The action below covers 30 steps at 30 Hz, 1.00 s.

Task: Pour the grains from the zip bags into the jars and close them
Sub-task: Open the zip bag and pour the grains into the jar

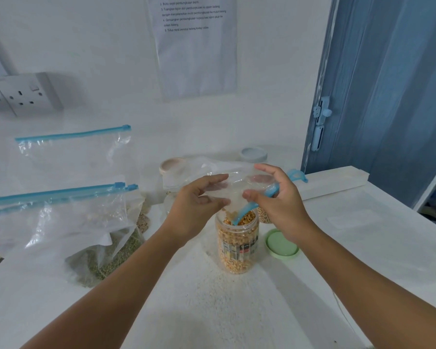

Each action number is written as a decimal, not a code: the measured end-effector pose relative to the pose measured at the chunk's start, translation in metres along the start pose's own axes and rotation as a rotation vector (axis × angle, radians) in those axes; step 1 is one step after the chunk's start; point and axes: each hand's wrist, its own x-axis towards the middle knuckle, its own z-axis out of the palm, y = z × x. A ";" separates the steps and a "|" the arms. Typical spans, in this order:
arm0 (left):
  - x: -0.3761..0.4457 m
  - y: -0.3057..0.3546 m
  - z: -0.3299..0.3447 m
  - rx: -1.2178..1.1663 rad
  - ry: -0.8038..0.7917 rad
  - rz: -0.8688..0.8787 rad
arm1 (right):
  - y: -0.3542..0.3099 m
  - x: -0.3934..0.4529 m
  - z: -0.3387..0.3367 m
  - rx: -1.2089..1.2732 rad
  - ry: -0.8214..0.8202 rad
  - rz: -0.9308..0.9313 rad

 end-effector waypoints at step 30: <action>0.001 0.001 0.002 -0.011 0.028 -0.003 | -0.004 0.000 0.009 -0.085 0.060 -0.003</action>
